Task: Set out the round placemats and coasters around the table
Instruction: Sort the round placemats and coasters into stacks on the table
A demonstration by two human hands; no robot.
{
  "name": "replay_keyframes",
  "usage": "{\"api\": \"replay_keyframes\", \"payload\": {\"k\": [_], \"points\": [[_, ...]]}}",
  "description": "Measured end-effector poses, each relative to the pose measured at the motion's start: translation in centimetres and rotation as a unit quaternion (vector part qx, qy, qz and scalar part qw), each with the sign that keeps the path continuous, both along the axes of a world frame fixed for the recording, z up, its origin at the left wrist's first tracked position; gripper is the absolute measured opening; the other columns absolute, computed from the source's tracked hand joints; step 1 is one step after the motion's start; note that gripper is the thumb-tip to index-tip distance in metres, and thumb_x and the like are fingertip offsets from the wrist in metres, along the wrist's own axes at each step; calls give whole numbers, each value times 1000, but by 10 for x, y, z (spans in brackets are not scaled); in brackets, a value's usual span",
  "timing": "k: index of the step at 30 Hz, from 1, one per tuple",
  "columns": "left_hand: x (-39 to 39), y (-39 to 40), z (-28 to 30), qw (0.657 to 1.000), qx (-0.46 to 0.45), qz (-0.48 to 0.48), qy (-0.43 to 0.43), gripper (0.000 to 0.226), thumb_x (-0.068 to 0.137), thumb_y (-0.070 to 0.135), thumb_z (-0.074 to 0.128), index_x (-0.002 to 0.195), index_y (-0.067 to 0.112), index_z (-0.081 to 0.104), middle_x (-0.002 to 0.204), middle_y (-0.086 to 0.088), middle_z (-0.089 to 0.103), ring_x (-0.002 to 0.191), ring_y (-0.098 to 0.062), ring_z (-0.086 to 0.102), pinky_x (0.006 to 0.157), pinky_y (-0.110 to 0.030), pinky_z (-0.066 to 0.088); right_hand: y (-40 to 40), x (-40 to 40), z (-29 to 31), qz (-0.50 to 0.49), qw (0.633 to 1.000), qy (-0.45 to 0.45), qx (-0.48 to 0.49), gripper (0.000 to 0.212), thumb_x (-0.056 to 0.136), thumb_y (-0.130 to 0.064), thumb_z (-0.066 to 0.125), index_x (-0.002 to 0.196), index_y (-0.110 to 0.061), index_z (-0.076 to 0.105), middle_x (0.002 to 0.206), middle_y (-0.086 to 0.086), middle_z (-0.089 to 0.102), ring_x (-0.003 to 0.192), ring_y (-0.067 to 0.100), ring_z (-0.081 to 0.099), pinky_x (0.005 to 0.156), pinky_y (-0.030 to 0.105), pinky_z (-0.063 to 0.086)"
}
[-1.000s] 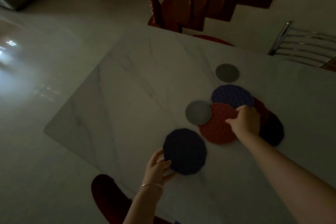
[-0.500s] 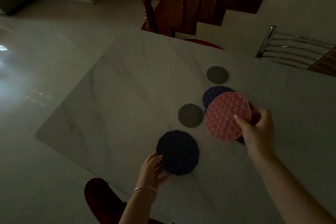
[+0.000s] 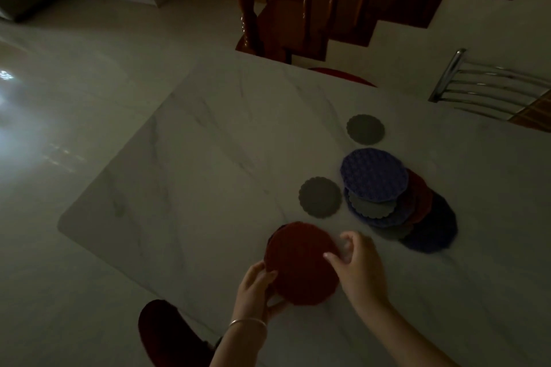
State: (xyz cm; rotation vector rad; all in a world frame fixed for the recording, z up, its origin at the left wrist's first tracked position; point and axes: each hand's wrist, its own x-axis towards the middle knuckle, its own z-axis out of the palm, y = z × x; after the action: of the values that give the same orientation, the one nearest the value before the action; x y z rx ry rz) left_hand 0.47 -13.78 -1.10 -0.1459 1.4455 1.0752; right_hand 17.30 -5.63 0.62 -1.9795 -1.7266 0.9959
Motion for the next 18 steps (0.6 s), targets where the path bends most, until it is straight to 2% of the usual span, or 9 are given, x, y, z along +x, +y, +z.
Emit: {"api": "replay_keyframes", "payload": {"k": [3, 5, 7, 9, 11, 13, 16, 18], "points": [[-3, 0, -1, 1000, -2, -4, 2, 22, 86, 2, 56, 99, 19, 60, 84, -5, 68, 76, -23, 64, 54, -37, 56, 37, 16, 10, -5, 994, -41, 97, 35, 83, -26, 69, 113, -14, 57, 111, 7, 54, 90, 20, 57, 67, 32, 49], [-3, 1, 0, 1000, 1, -6, 8, 22, 86, 1, 56, 101, 17, 59, 84, -6, 67, 75, -23, 63, 53, -36, 55, 76, 30, 15, -55, 990, -53, 116, 39, 84, -26, 68, 117, -11, 56, 119, 13, 55, 105, 29, 54, 80, 40, 49], [-3, 2, 0, 1000, 5, -6, 4, 25, 85, 0, 56, 104, 16, 59, 84, -7, 67, 75, -23, 62, 55, -37, 55, 115, 40, 19, -91, 986, -103, 94, 53, 83, -33, 67, 128, -11, 50, 131, 17, 51, 120, 35, 46, 94, 45, 44], [-3, 3, -1, 1000, 2, -4, -2, 27, 84, -2, 56, 106, 14, 58, 84, -9, 67, 74, -25, 62, 60, -41, 56, 145, 45, 22, -93, 983, -151, 41, 71, 81, -42, 67, 138, -8, 40, 140, 19, 43, 128, 37, 39, 102, 47, 38], [-4, 3, -1, 1000, -1, -6, -4, 27, 84, -3, 56, 106, 13, 59, 86, -9, 68, 77, -26, 62, 62, -44, 56, 163, 47, 20, -75, 979, -189, -24, 87, 76, -49, 71, 142, -7, 32, 144, 20, 38, 130, 38, 37, 103, 48, 39], [-3, 2, 0, 1000, 0, -12, -7, 26, 83, -3, 57, 103, 14, 60, 88, -8, 68, 81, -26, 62, 58, -43, 57, 170, 47, 14, -56, 971, -220, -70, 94, 70, -49, 76, 141, -8, 31, 143, 20, 40, 128, 39, 39, 101, 50, 41], [-5, 1, 1, 1000, 1, -18, -7, 26, 83, -4, 57, 102, 14, 60, 91, -8, 67, 80, -25, 62, 53, -40, 55, 175, 46, 10, -76, 969, -221, -81, 96, 62, -46, 83, 138, -10, 36, 141, 22, 39, 127, 40, 39, 99, 50, 42], [-5, 2, 0, 1000, -1, -20, -2, 27, 83, -4, 57, 102, 14, 59, 90, -9, 67, 79, -25, 62, 55, -40, 55, 175, 45, 10, -88, 968, -230, -52, 99, 58, -43, 87, 136, -9, 36, 141, 23, 36, 128, 40, 38, 98, 50, 43]]}}
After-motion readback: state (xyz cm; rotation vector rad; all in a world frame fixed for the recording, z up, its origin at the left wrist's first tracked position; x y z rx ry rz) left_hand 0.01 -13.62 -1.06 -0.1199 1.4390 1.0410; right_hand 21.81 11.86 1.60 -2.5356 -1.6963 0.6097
